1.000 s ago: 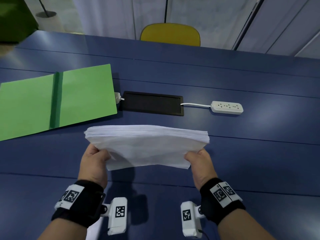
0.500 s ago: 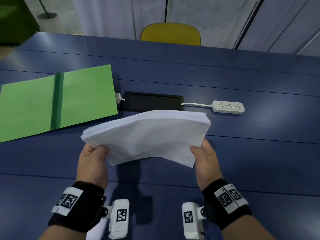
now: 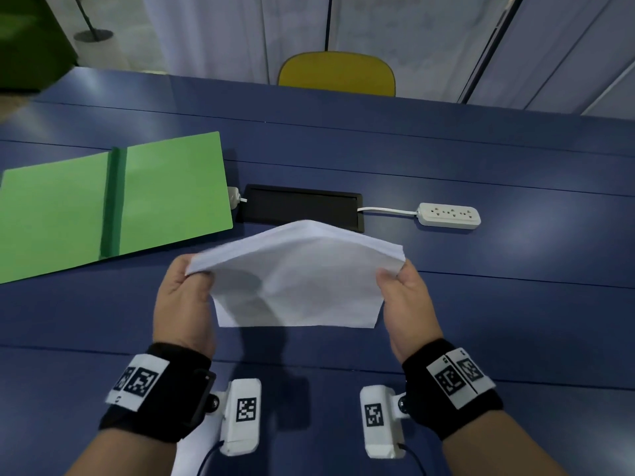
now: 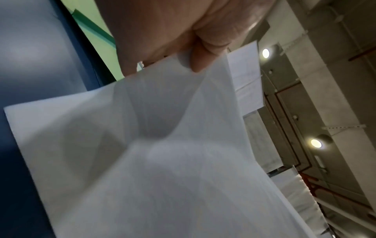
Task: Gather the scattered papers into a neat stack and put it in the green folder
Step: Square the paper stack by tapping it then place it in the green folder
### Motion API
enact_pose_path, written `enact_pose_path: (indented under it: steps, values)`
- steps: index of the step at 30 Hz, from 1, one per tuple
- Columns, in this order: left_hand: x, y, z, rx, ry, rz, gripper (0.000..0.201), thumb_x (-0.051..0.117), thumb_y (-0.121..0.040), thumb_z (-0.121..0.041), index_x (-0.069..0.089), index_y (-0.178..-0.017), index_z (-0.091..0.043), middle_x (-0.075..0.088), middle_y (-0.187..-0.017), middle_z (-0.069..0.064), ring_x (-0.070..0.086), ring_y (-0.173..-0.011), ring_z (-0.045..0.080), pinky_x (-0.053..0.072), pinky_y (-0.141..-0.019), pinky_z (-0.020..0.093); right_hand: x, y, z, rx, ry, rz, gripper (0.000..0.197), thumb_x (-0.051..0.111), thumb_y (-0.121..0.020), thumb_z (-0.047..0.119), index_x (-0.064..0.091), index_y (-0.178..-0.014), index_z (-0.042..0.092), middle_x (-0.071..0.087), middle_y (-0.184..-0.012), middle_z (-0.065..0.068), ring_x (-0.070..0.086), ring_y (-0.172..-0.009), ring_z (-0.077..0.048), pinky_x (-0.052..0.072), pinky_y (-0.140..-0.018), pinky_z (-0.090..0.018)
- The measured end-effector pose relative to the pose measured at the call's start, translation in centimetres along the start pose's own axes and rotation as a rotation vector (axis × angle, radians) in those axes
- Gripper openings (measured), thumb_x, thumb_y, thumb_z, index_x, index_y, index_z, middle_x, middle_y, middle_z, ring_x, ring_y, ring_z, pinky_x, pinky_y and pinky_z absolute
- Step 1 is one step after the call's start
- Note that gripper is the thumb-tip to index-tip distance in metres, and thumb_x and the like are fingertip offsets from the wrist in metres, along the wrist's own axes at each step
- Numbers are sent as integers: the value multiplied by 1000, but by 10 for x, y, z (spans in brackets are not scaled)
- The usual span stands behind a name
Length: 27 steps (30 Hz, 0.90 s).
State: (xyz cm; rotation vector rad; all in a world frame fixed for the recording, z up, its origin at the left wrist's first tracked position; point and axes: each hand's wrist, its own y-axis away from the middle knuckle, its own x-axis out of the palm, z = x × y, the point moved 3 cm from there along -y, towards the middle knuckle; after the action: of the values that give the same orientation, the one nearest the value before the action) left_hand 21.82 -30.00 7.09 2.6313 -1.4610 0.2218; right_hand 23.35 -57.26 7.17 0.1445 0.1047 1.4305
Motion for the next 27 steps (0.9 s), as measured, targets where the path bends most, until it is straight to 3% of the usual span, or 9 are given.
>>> enact_pose_path:
  steps: [3,5,8,11,13,16,20,23,27]
  values:
    - [-4,1,-6,28,30,-56,31,45,-85,2,60,-76,-23,61,-76,-6,53,-77,15,41,-69,29,1,7,9,-66,-15,-19,36,42,-103,4,66,-105,30,77,-103,9,72,-102,-13,58,-86,-30]
    - [-9,2,-11,59,32,-41,31,46,-83,2,63,-82,-24,63,-87,0,54,-89,20,42,-78,34,-3,10,13,-87,-48,-16,38,42,-101,0,64,-108,29,75,-98,13,70,-94,-7,57,-81,-22]
    - [-9,1,-8,72,-20,4,34,47,-82,8,66,-99,-15,70,-101,7,62,-100,20,46,-92,34,-4,8,0,-45,31,-19,42,46,-94,-4,58,-116,29,64,-103,8,57,-94,-9,46,-85,-26]
    - [-4,-3,-9,76,-106,-17,21,49,-86,9,62,-102,4,70,-84,-8,63,-83,6,48,-77,13,2,1,-9,5,124,6,41,47,-93,-3,61,-119,26,68,-103,6,63,-101,-17,48,-88,-27]
    - [-6,-8,-11,88,-144,-28,13,50,-88,5,61,-91,0,61,-74,-8,52,-75,8,42,-62,11,1,0,-2,6,124,19,45,42,-95,-8,67,-116,23,75,-101,9,69,-105,-15,51,-91,-26]
    - [-12,-15,-16,107,-49,6,31,49,-86,8,61,-77,-20,55,-78,-2,47,-75,11,39,-67,23,-5,2,14,-53,43,50,54,38,-94,-12,71,-109,29,77,-106,10,71,-105,-9,56,-90,-24]
    - [-12,-9,0,5,-35,48,39,47,-80,14,66,-87,-20,67,-87,0,57,-86,18,45,-80,33,-9,4,-6,60,51,12,40,48,-94,-10,68,-103,24,79,-91,7,74,-94,-14,57,-77,-26]
    - [-7,0,3,-25,-31,40,43,43,-85,17,68,-92,-18,72,-83,-10,62,-81,8,51,-77,23,-8,6,-12,94,25,14,34,49,-95,-7,69,-104,20,79,-96,2,74,-100,-24,58,-74,-26]
    - [-13,-2,-3,27,3,84,37,45,-81,13,65,-96,-14,66,-95,4,60,-88,13,49,-80,24,-15,3,-4,9,-32,16,43,48,-89,-11,68,-114,17,77,-102,5,72,-96,-11,58,-80,-26]
